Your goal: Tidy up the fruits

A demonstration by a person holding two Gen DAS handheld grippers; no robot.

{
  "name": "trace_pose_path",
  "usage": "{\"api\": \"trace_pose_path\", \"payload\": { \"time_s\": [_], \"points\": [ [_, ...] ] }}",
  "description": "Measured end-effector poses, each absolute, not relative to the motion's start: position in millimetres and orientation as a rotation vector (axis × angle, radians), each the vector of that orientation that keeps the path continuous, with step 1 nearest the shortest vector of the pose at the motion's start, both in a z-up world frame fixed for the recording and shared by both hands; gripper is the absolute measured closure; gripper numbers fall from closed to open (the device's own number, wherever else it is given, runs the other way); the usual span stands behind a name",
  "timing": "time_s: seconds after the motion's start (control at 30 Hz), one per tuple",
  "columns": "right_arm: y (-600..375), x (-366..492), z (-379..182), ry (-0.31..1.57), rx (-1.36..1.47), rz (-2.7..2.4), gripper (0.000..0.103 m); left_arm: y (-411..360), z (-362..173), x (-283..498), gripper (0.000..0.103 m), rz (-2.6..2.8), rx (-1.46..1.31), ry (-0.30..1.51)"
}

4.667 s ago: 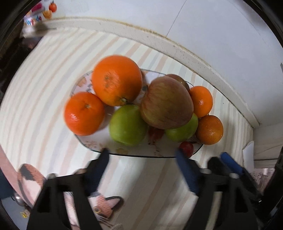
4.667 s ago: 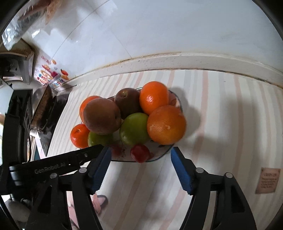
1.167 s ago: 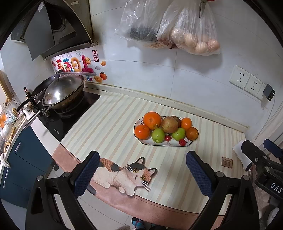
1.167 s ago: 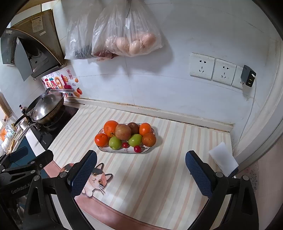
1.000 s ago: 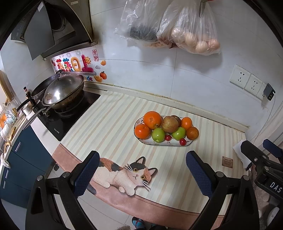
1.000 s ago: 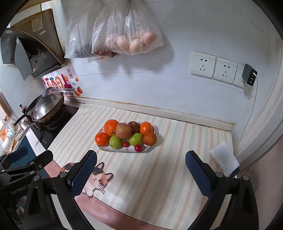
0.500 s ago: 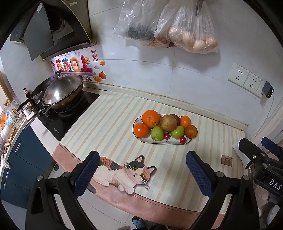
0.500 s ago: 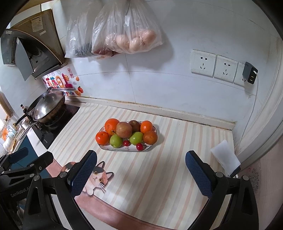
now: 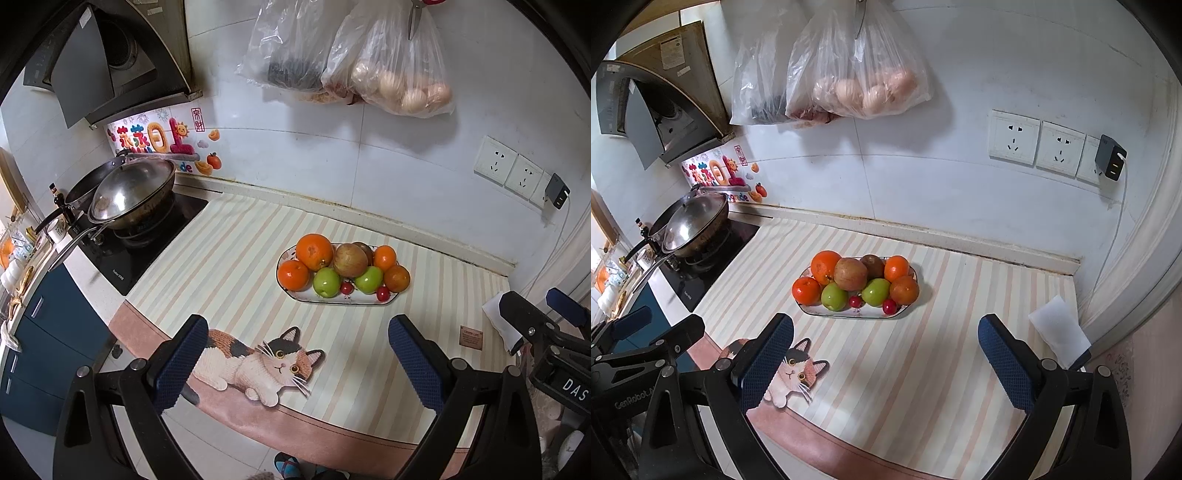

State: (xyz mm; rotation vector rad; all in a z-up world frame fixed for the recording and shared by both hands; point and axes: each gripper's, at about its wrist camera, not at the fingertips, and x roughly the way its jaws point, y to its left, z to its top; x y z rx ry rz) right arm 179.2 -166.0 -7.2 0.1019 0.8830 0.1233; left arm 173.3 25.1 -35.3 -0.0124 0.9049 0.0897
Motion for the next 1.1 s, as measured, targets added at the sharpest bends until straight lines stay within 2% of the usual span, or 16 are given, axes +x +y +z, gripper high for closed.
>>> {"api": "trace_pose_path", "payload": {
  "time_s": [1.1],
  "points": [
    [-163.4, 175.1, -2.9, 0.884, 0.103, 0.133, 0.001, 26.0, -33.3, 171.8, 0.003, 0.097, -0.012, 0.9]
  ]
}}
